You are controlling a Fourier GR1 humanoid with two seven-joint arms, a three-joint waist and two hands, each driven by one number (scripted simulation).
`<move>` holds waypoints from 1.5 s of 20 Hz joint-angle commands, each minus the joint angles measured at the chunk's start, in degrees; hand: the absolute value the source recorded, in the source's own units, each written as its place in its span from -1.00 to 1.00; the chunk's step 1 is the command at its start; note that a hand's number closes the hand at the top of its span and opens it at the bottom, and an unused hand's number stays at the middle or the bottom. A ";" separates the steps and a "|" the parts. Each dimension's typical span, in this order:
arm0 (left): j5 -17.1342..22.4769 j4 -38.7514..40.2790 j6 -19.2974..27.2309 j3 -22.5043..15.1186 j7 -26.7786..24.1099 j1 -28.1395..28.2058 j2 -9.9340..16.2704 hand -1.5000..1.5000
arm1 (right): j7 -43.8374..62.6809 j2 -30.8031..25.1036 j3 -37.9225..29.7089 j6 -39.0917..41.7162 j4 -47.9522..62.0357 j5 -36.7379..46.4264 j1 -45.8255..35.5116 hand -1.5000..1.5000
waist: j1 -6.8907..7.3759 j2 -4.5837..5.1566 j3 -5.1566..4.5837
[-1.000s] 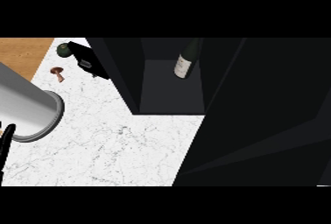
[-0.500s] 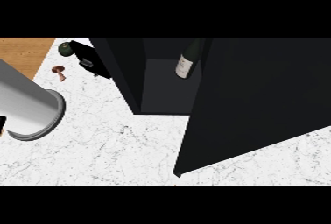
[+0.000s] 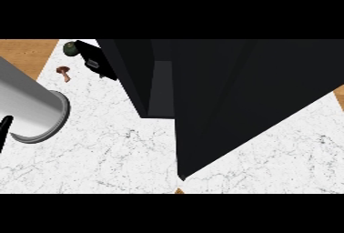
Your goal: Pick up the wine, place it into the cabinet and close the cabinet
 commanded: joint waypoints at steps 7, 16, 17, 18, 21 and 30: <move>0.00 -0.19 1.26 0.15 2.32 -2.04 -1.60 -1.00 | -3.56 11.10 -10.18 -6.36 21.27 -11.93 -24.32 1.00 | 1.72 0.37 0.08; -3.25 3.36 -0.06 -2.09 0.75 -2.98 -5.76 -1.00 | -11.59 11.41 -21.07 -1.41 47.01 -14.52 -44.22 1.00 | 0.20 0.32 0.09; -2.19 2.58 1.22 0.12 2.44 -4.27 -4.67 -1.00 | -12.32 11.42 -22.53 0.16 49.20 -14.11 -45.76 1.00 | 0.01 0.27 0.14; -3.35 0.74 1.86 -0.47 2.12 -2.60 -5.12 -1.00 | -13.10 11.43 -22.52 0.29 51.69 -12.68 -45.85 1.00 | 0.09 0.16 0.16; -3.32 2.97 1.35 0.68 3.23 -4.69 -5.58 -1.00 | -17.92 11.17 -26.07 3.19 57.05 -13.65 -44.72 1.00 | -0.56 0.27 0.19; -4.84 2.37 -0.74 1.93 4.95 -4.21 -6.64 -1.00 | -24.47 7.80 -33.86 11.23 69.19 -17.27 -46.29 1.00 | -0.61 0.18 0.21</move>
